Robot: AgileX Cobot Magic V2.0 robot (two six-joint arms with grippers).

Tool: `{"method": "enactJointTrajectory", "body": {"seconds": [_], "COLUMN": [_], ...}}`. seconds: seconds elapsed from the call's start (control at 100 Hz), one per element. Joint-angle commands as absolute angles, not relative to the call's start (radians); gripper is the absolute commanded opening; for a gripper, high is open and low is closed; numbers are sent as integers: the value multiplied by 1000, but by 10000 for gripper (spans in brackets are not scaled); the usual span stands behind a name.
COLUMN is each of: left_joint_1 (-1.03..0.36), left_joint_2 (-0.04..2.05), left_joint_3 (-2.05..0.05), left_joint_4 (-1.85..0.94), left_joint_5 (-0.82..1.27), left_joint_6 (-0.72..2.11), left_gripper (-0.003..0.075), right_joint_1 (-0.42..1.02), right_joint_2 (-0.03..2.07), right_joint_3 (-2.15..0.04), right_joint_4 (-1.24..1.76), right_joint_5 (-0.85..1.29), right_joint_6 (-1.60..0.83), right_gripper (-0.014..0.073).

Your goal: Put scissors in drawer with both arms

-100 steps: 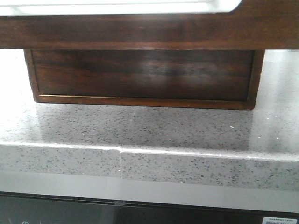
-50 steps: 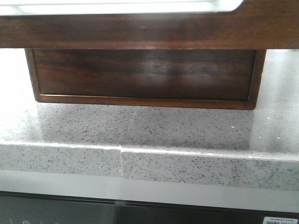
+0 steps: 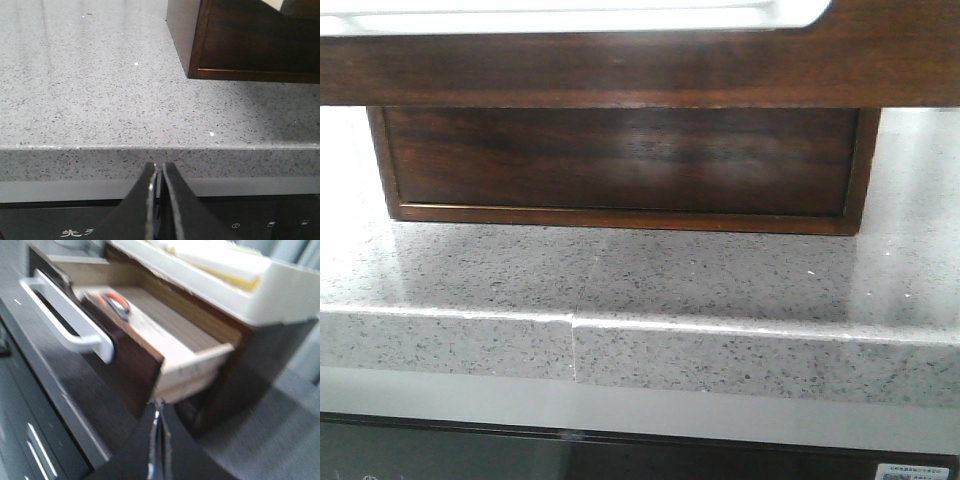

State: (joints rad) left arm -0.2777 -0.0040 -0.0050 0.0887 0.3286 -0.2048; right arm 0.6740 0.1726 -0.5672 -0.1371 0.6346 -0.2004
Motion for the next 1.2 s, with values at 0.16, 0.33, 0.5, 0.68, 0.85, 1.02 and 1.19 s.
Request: {"method": "enactJointTrajectory", "body": {"seconds": [0.16, 0.33, 0.5, 0.68, 0.85, 1.02, 1.19], "left_joint_1": [-287, -287, -287, -287, -287, -287, -287], "left_joint_2": [-37, -37, -37, -37, -37, -37, -37], "left_joint_3": [15, 15, 15, 15, 15, 15, 15], "left_joint_4": [78, 78, 78, 78, 78, 78, 78], "left_joint_5": [287, 287, 287, 287, 287, 287, 287], "left_joint_6": [-214, -214, -214, -214, -214, -214, -214], "left_gripper": [-20, -20, -20, -20, -20, -20, -20], "right_joint_1": [267, 24, -65, -68, -68, -68, -68], "right_joint_2": [70, -41, -36, -36, -36, -36, -36], "right_joint_3": [-273, -81, 42, 43, 43, 43, 43], "right_joint_4": [-92, -11, -11, -15, -15, -15, -15], "right_joint_5": [332, 260, 263, 319, 305, 305, 305], "right_joint_6": [-78, -78, -78, -81, -81, -81, -81], "right_gripper": [-45, -45, -45, -45, -45, -45, -45]}}
